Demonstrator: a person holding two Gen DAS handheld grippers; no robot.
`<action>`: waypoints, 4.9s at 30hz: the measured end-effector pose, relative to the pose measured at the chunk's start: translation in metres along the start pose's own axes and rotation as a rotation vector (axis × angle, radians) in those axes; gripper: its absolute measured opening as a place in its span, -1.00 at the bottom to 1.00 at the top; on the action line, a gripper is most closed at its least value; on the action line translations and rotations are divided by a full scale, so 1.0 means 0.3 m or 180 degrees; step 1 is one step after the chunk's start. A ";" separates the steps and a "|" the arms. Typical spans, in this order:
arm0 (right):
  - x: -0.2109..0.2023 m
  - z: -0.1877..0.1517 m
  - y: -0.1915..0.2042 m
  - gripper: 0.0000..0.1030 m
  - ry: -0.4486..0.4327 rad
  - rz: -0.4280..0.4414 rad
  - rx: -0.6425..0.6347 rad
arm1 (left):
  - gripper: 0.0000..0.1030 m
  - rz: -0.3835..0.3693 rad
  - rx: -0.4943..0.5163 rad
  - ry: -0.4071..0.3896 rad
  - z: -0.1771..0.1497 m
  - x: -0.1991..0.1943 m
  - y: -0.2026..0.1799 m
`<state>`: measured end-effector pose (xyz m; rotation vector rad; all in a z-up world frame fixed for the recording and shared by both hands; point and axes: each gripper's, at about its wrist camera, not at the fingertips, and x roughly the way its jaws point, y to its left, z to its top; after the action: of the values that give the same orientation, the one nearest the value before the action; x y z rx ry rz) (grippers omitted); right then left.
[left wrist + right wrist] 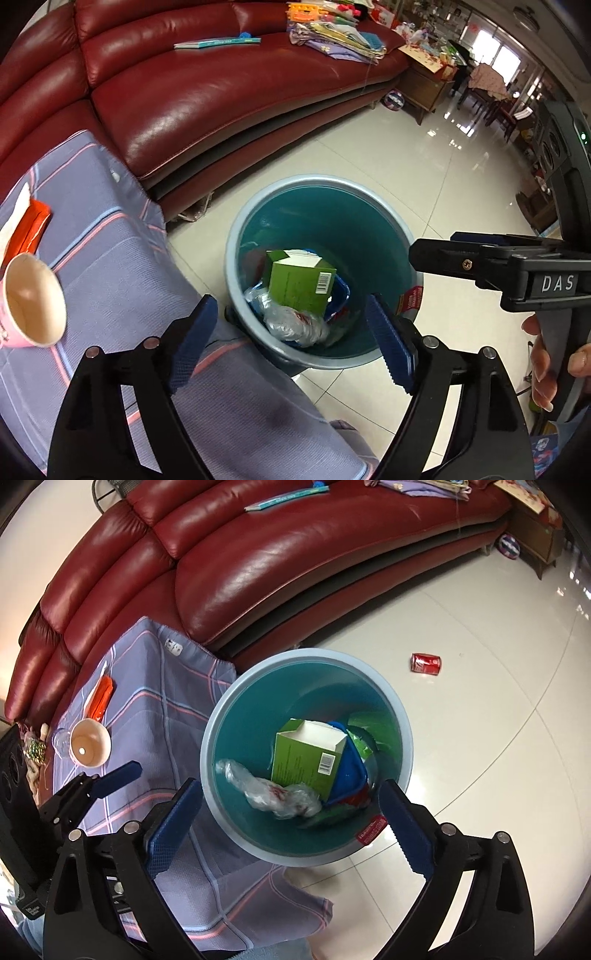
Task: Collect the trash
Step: 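Move both open grippers back over the remaining trash on the table, then grasp the pink cartoon paper cup by its rim with the right gripper, then grasp the white-and-green cup lid with the left gripper while the right holds the cup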
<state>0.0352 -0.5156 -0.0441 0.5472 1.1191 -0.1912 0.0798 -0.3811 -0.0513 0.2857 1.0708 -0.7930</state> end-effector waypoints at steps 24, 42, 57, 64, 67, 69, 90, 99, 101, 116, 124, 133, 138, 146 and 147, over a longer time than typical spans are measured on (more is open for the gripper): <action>0.037 -0.034 0.412 0.87 0.0068 0.0270 -0.0627 | 0.64 0.0391 -0.0495 -0.0194 -0.229 -0.292 0.295; 0.185 -0.029 0.881 0.87 0.0291 0.0399 -0.1342 | 0.64 0.0756 -0.1353 -0.0357 -0.432 -0.487 0.766; 0.334 -0.015 1.075 0.87 0.0296 0.0357 -0.1540 | 0.64 0.0804 -0.1746 -0.0432 -0.512 -0.518 0.963; 0.367 -0.025 1.124 0.66 0.0298 0.0300 -0.1622 | 0.64 0.0772 -0.1842 -0.0454 -0.535 -0.517 1.014; 0.372 -0.028 1.139 0.51 0.0304 0.0292 -0.1633 | 0.64 0.0758 -0.1852 -0.0451 -0.539 -0.513 1.024; 0.375 -0.031 1.151 0.42 0.0317 0.0284 -0.1656 | 0.64 0.0745 -0.1857 -0.0460 -0.542 -0.514 1.028; 0.292 -0.058 1.162 -0.91 0.0243 0.0268 -0.1752 | 0.64 0.0671 -0.1712 -0.0497 -0.492 -0.478 1.000; 0.280 -0.046 1.077 -0.90 0.0242 0.0252 -0.1604 | 0.63 0.0658 -0.1445 -0.0527 -0.386 -0.437 0.964; 0.277 -0.045 1.065 -0.90 0.0233 0.0251 -0.1594 | 0.52 0.0627 -0.1400 -0.0533 -0.363 -0.425 0.953; 0.310 -0.024 0.994 -0.84 0.0321 0.0451 -0.1410 | 0.10 0.0708 -0.1264 -0.0394 -0.239 -0.290 0.946; 0.323 -0.017 0.967 -0.83 0.0351 0.0538 -0.1348 | -0.17 0.0731 -0.1307 -0.0365 -0.214 -0.240 0.953; 0.342 -0.004 0.963 -0.83 0.0370 0.0582 -0.1317 | -0.32 0.0790 -0.1363 -0.0266 -0.205 -0.190 0.965; 0.346 0.000 0.967 -0.83 0.0363 0.0571 -0.1308 | -0.75 0.0846 -0.1303 -0.0271 -0.200 -0.184 0.951; 0.350 0.006 0.966 -0.83 0.0342 0.0542 -0.1299 | -0.89 0.0857 -0.1267 -0.0372 -0.218 -0.224 0.944; 0.352 0.007 0.966 -0.83 0.0340 0.0543 -0.1289 | -0.89 0.0860 -0.1269 -0.0375 -0.225 -0.230 0.945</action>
<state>0.2026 -0.2565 -0.0448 0.2901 1.1696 0.2125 0.2163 -0.1151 -0.0682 0.0411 1.0279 -0.3394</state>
